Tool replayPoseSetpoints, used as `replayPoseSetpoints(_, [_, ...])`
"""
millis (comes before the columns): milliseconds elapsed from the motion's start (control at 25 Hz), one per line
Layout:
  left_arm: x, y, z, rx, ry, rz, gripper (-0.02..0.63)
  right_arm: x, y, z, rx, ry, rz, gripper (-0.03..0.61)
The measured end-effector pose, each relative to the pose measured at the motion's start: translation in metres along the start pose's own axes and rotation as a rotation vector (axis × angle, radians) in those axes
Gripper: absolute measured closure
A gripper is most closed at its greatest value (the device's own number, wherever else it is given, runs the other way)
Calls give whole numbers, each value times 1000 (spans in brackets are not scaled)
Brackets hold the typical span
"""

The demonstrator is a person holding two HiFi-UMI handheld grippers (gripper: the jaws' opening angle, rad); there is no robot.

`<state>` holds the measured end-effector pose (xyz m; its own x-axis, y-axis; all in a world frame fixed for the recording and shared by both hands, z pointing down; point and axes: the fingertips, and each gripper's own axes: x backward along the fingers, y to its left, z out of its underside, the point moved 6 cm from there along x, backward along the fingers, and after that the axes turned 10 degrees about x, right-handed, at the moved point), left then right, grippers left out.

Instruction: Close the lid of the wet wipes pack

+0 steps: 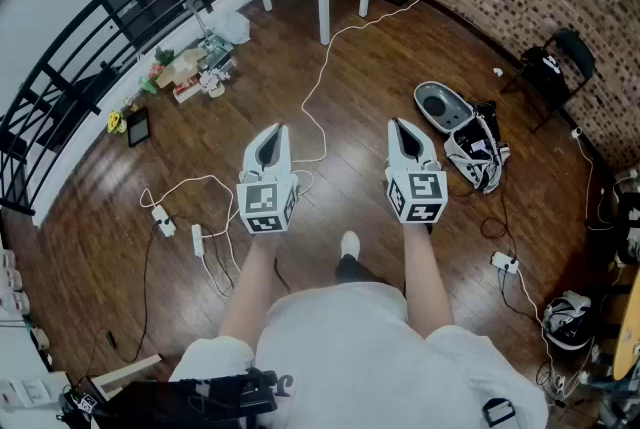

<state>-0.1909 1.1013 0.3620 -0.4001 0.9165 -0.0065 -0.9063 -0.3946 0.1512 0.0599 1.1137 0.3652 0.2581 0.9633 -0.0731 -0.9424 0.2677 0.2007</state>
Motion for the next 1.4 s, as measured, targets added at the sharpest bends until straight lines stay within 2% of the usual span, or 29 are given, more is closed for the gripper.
replayPoseSetpoints(280, [-116,4,-7,25,-9,-41,598,-104,-54,-7,40,0,-109,588])
replayPoseSetpoints(520, [-184,16,-3,15,15,-55,598,-171,-78,7,9,26,-164,588])
replayPoseSetpoints(800, [-278,89,4,29,-3,-74,598,-288,-81,24,25,33,-196,588])
replayPoseSetpoints(1000, [-368,156,-2,34,2,-76,598,-394,-84,12,30,31,-218,588])
replayPoseSetpoints(1200, [-445,199,-16,60,0,-22,598,-480,-93,-11,44,16,-189,588])
replayPoseSetpoints(1400, [-515,233,-1,98,48,-22,598,-545,-98,5,62,72,-224,588])
